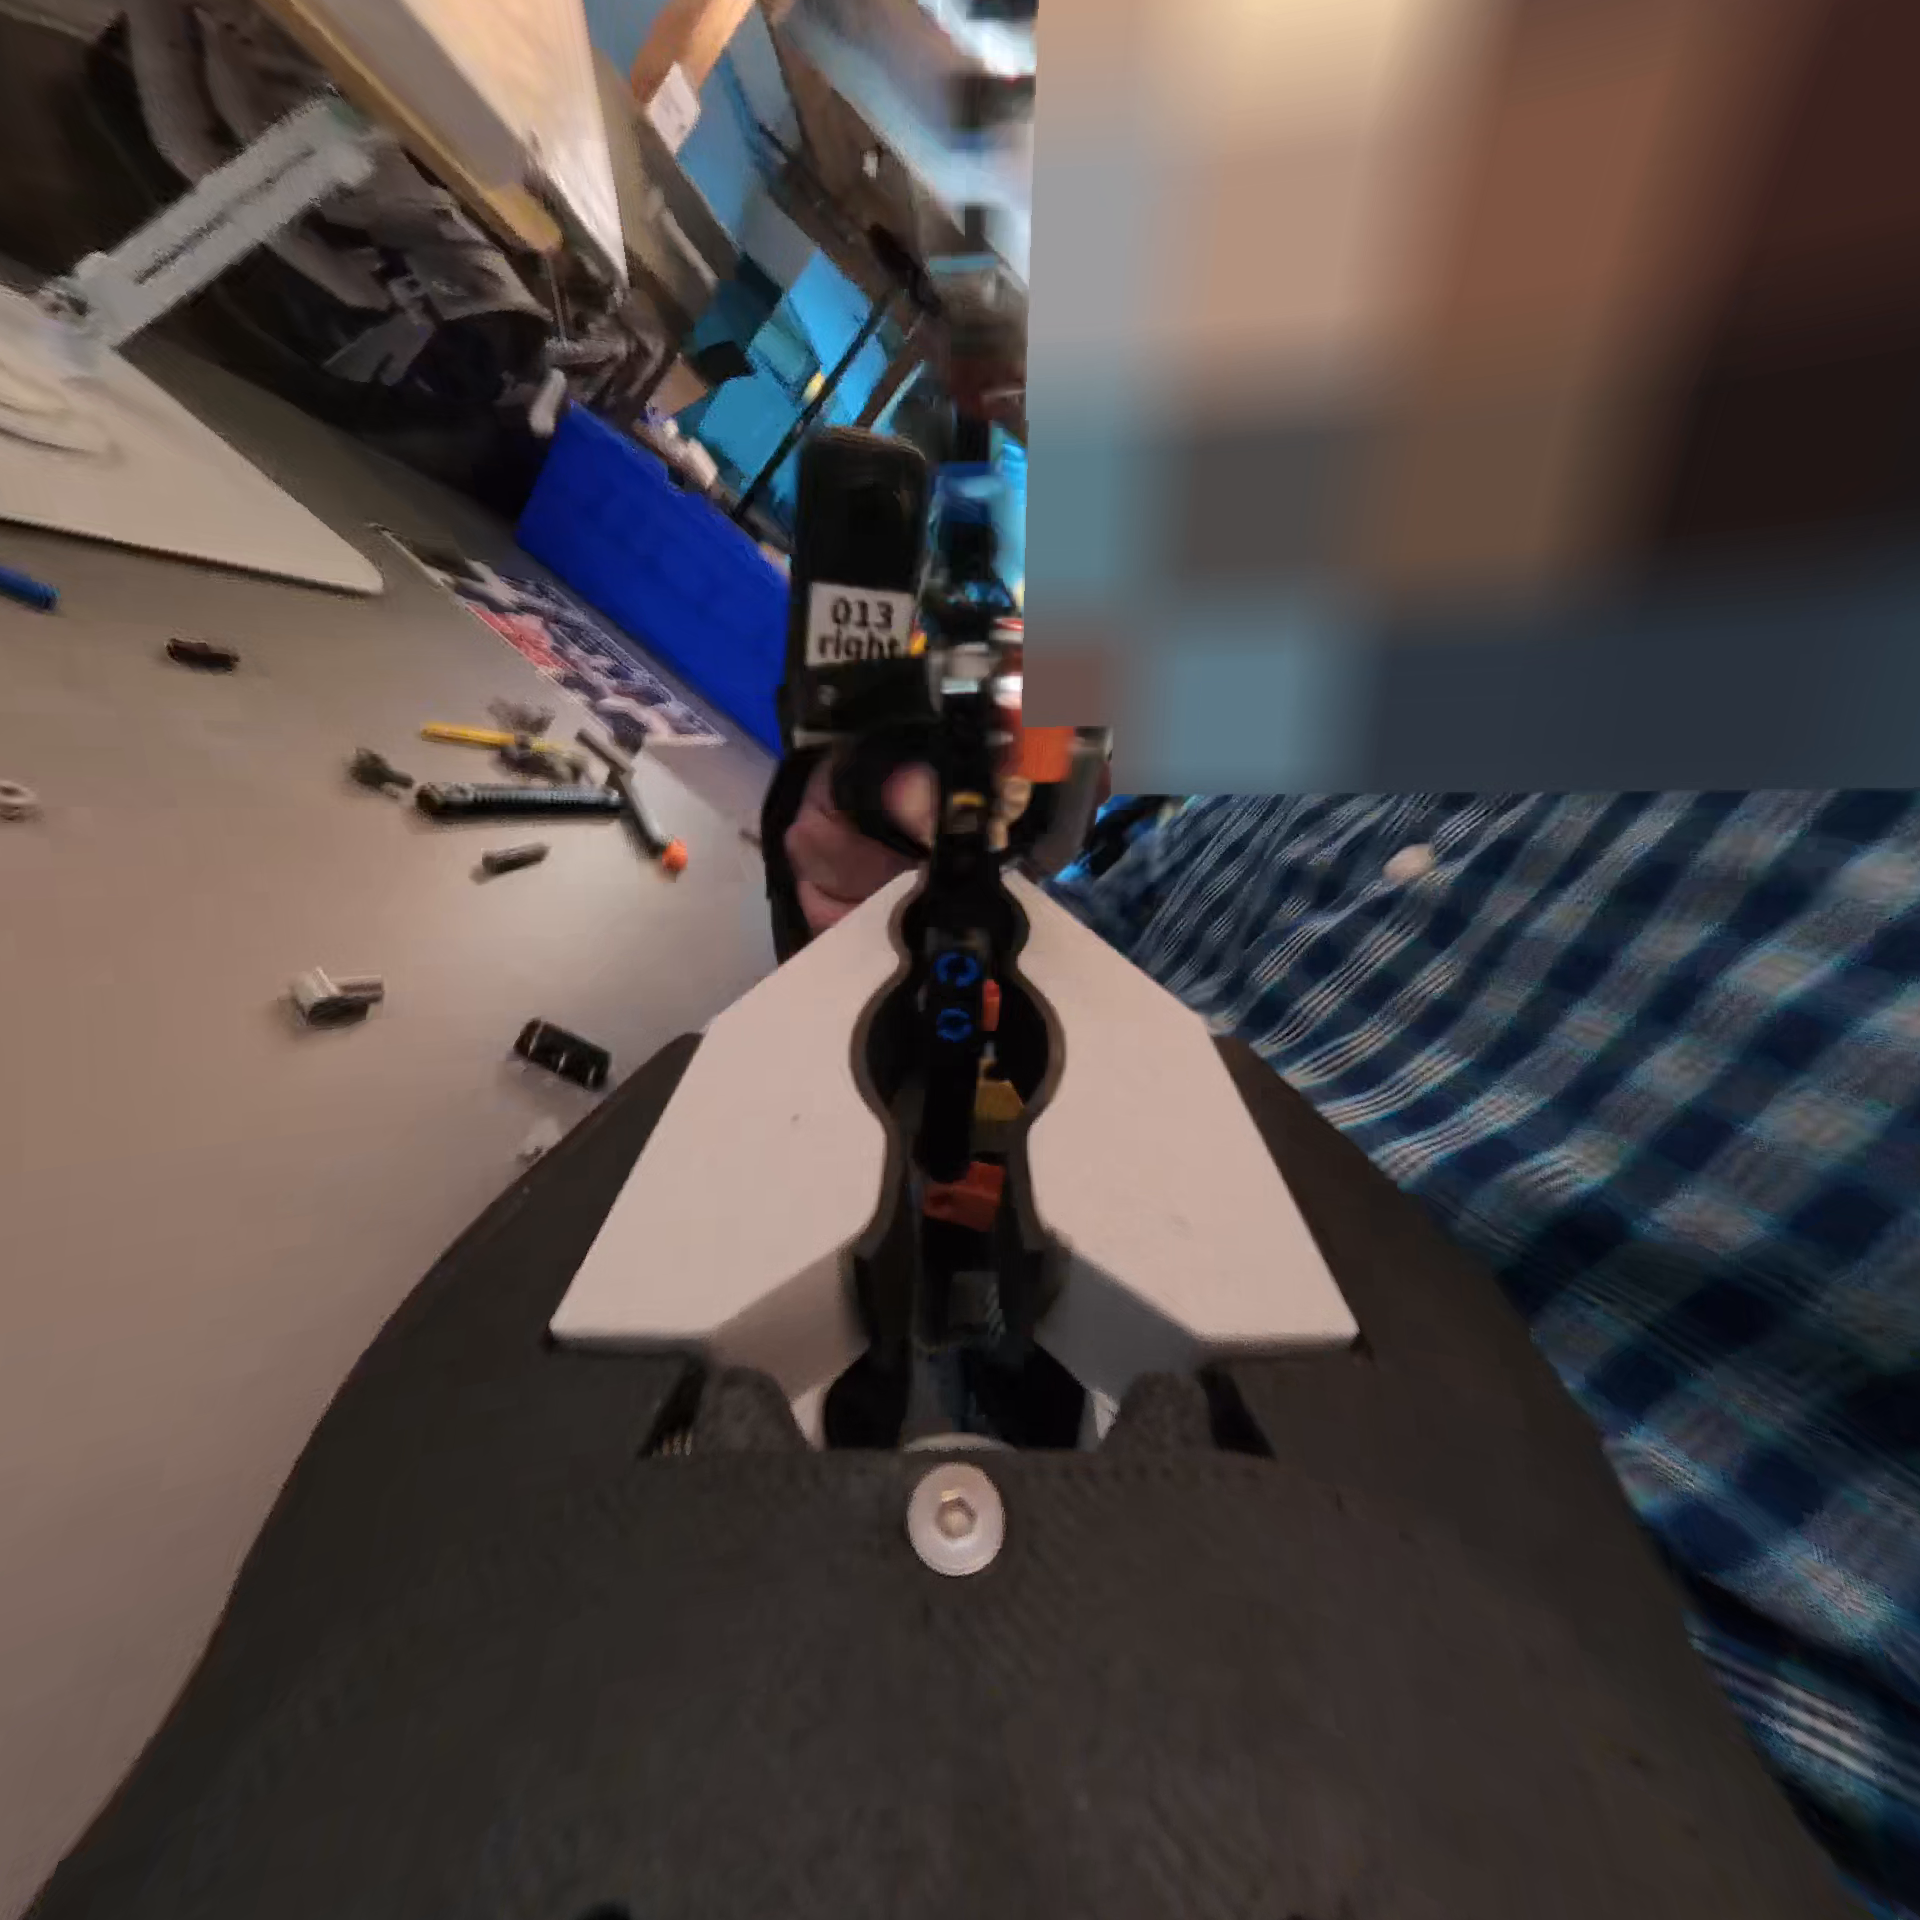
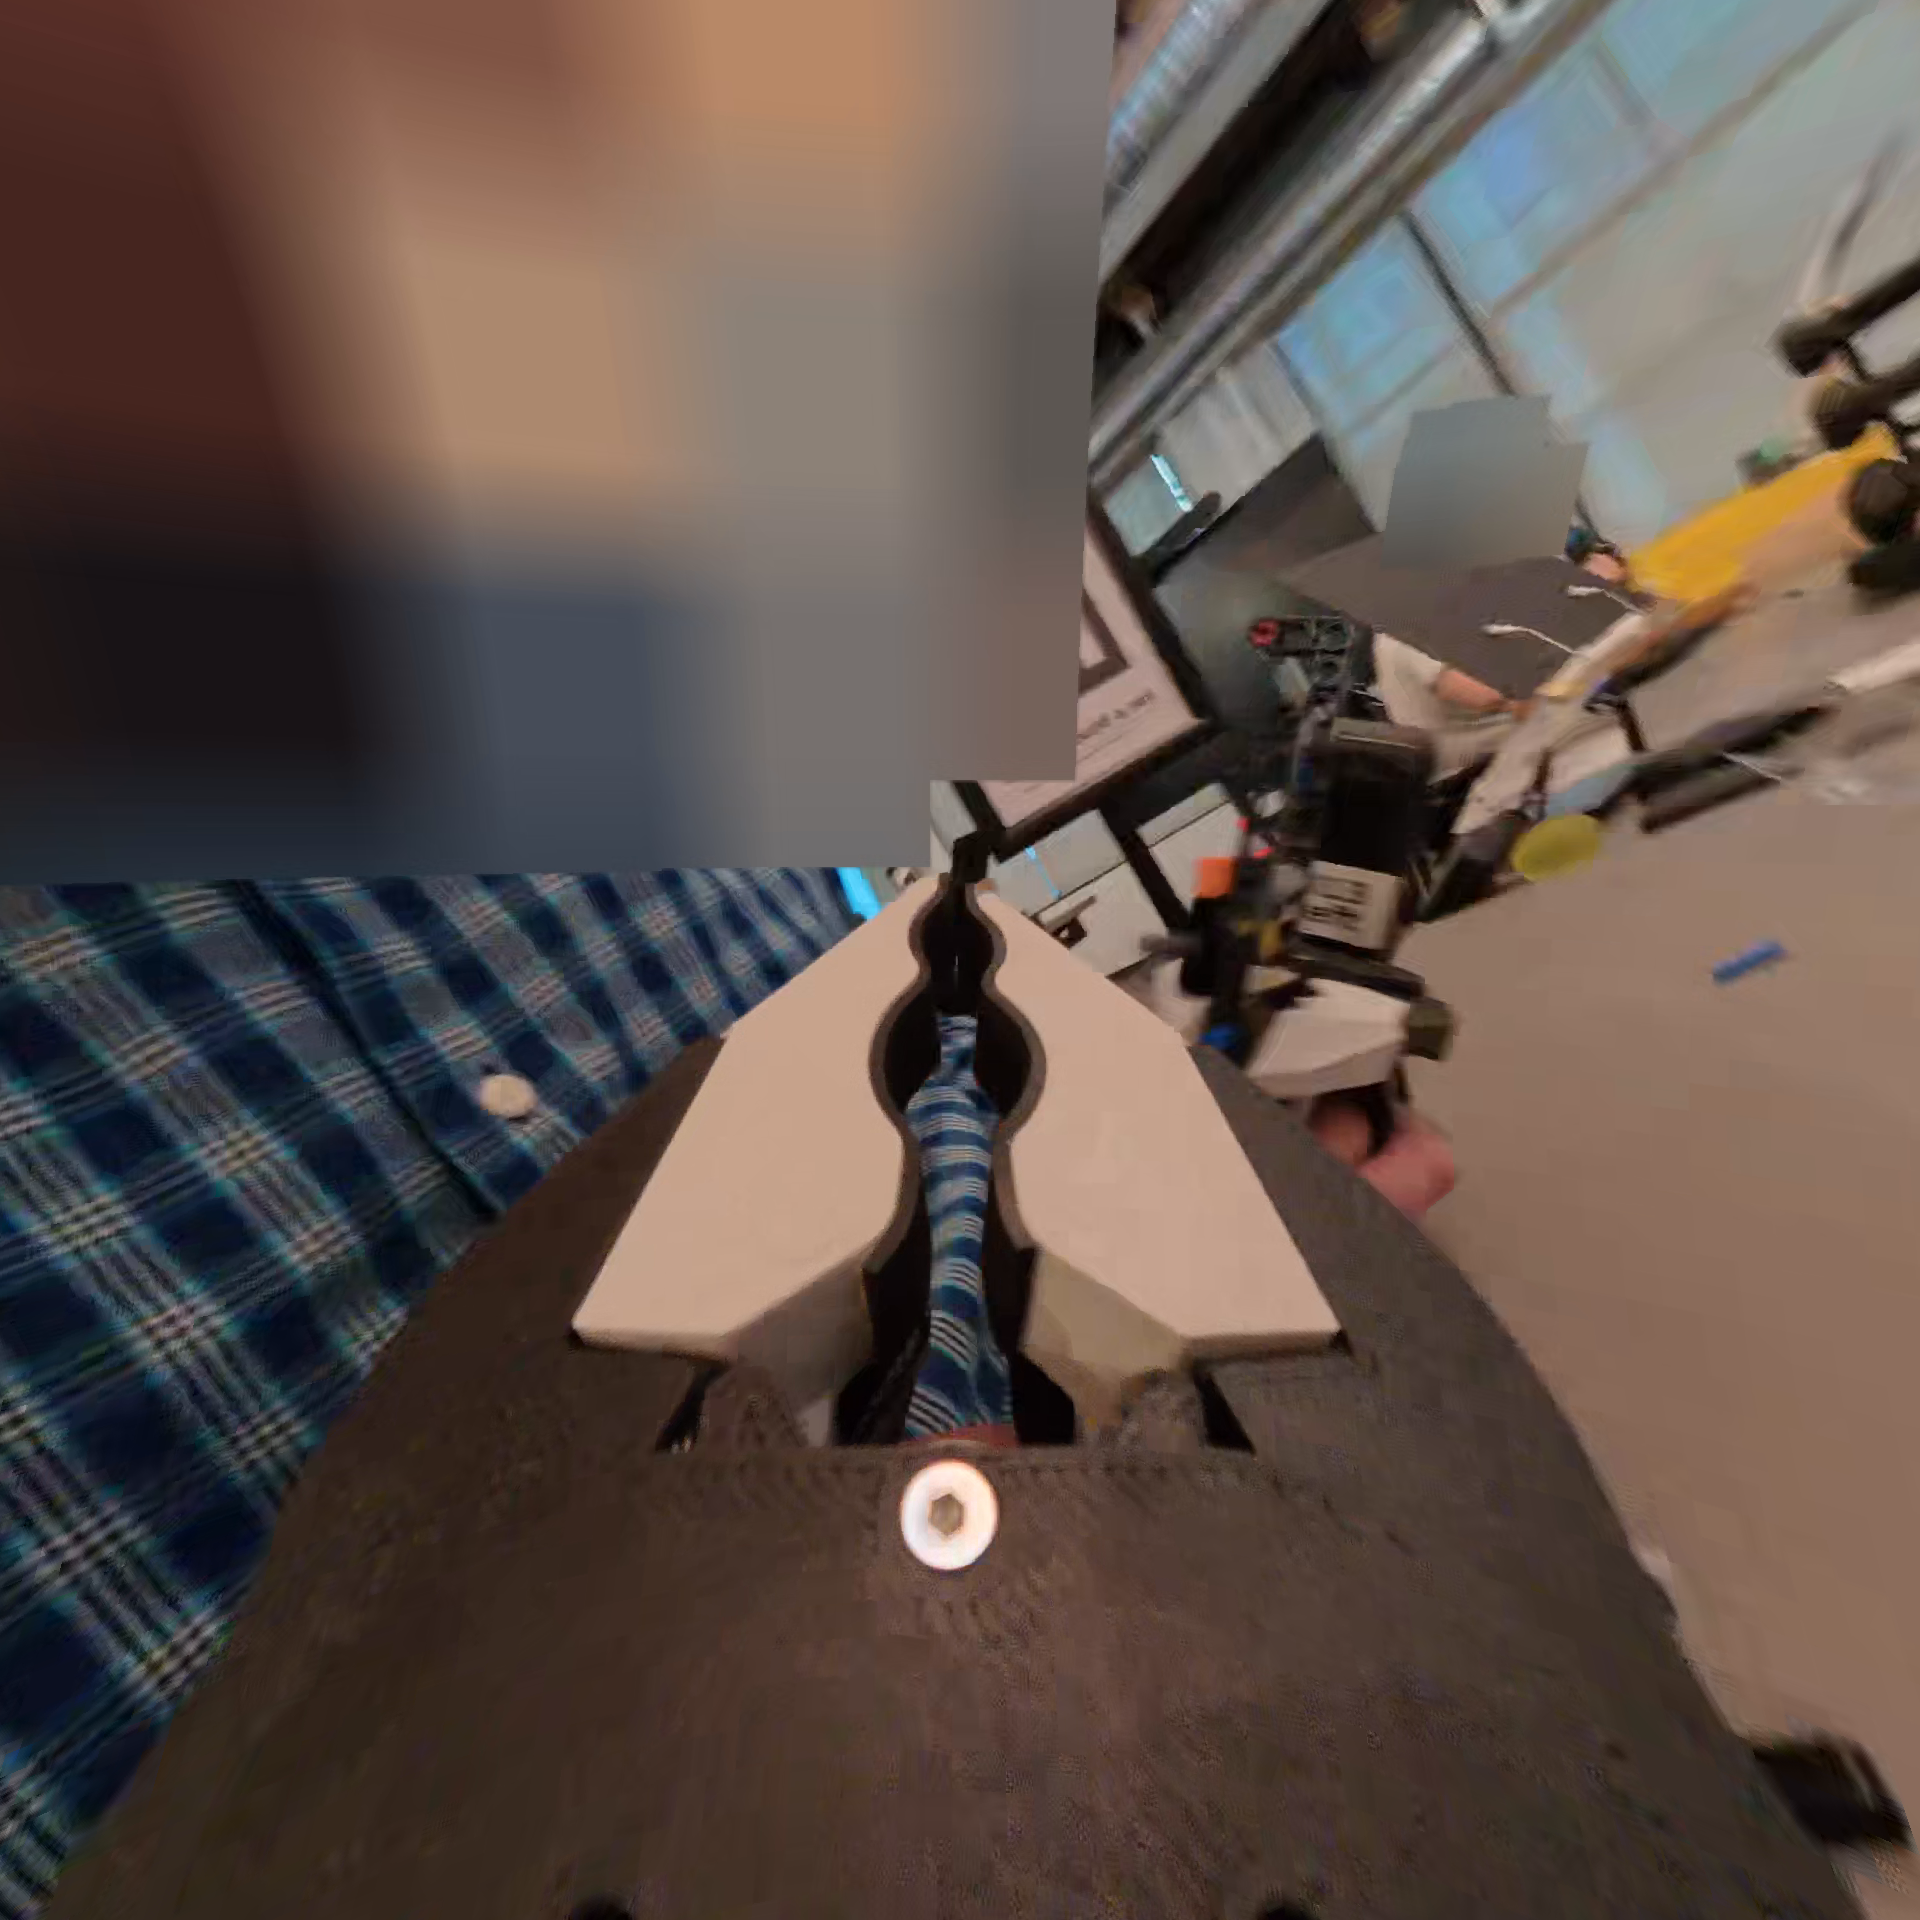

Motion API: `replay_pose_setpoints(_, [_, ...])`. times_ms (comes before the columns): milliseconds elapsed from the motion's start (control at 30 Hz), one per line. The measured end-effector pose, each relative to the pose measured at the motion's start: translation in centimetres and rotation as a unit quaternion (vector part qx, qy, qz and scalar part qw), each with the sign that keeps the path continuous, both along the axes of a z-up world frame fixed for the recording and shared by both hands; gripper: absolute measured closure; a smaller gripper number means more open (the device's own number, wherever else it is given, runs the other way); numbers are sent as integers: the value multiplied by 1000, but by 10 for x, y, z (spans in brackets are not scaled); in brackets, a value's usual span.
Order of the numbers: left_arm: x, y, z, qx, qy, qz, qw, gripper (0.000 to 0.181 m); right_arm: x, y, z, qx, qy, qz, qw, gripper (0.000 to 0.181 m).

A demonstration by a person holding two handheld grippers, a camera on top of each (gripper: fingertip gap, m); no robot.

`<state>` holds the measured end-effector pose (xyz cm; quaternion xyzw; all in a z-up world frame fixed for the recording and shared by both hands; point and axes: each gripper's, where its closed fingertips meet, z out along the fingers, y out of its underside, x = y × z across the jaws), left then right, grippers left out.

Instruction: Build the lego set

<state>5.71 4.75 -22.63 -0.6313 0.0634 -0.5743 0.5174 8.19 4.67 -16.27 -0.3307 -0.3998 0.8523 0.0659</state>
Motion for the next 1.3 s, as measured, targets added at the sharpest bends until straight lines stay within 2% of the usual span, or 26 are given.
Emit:
replay_pose_setpoints(67, [-21,-4,16,36,-24,20,999,175,-8,-13,-15,143,-14,-40,989,181])
replay_pose_setpoints(133, [-3,-7,15,35,16,-7,999,174,-12,10,-14,98,-34,-55,993,181])
replay_pose_setpoints(233, [-4,1,5,6,1,3,1000,175,-14,19,-21,130,-51,-79,987,181])
replay_pose_setpoints(333, [-9,6,4,-8,-3,14,1000,175,-20,21,-44,203,-93,-108,969,178])
replay_pose_setpoints(533, [-2,16,-5,-32,20,23,999,175,-36,20,-69,213,-163,-122,956,163])
replay_pose_setpoints(600, [-4,19,-6,-37,27,34,998,175,-37,18,-70,202,-165,-113,959,177])
replay_pose_setpoints(733, [-7,25,-8,-43,46,54,997,173,-40,23,-71,212,-175,-128,953,177])
replay_pose_setpoints(900, [-9,35,-14,-61,111,95,987,167,-44,36,-78,203,-198,-152,947,176])
replay_pose_setpoints(933, [-11,38,-18,-66,138,108,982,173,-45,38,-80,211,-203,-157,943,176])
replay_pose_setpoints(1133, [-16,43,-24,-77,211,139,965,176,-48,45,-86,273,-214,-197,917,173])
replay_pose_setpoints(1300, [-20,43,-22,-73,220,151,961,175,-47,52,-89,326,-215,-225,893,169])
